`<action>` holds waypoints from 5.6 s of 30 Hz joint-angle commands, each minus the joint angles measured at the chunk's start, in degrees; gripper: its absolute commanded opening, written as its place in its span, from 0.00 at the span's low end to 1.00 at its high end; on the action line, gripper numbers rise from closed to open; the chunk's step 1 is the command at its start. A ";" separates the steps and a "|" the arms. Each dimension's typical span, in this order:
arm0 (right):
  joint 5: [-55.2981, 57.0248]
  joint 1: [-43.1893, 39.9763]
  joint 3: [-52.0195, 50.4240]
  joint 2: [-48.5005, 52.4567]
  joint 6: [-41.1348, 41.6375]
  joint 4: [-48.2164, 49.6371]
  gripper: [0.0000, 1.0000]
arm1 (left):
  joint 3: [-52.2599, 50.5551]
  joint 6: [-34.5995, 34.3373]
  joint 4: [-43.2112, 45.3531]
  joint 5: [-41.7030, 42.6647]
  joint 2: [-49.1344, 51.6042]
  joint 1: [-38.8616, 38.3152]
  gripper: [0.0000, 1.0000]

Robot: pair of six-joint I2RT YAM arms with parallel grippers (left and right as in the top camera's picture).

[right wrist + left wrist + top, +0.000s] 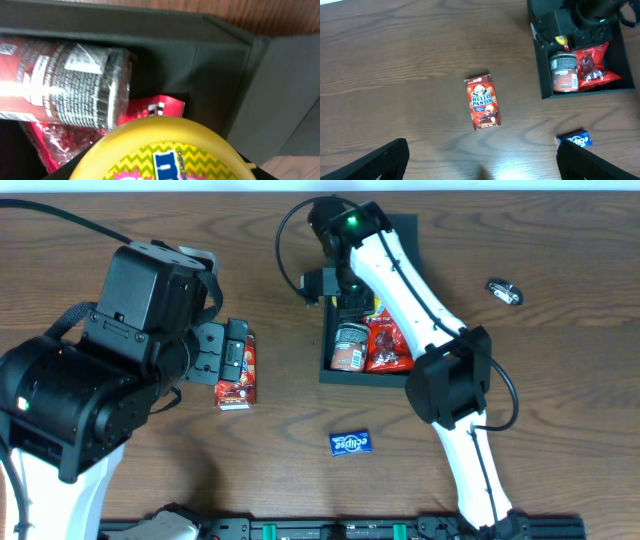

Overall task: Pack container
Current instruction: 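Carry the Mentos container left and lower it into the box, then release the Mentos beside the can and withdraw the right gripper, then lower the left gripper onto the red Hello Panda box and grasp it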

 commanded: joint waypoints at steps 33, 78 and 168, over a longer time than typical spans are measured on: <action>2.34 0.79 3.08 2.03 3.19 0.39 0.99 | -0.24 -0.44 -3.89 0.63 0.35 0.17 0.95; -1.03 -12.52 -42.27 -78.03 59.60 0.90 0.99 | -52.41 -10.95 28.06 0.20 -10.60 1.81 0.95; 4.15 -12.52 -82.90 -90.55 76.02 23.17 0.99 | -60.43 1.25 55.15 13.33 24.59 13.97 0.40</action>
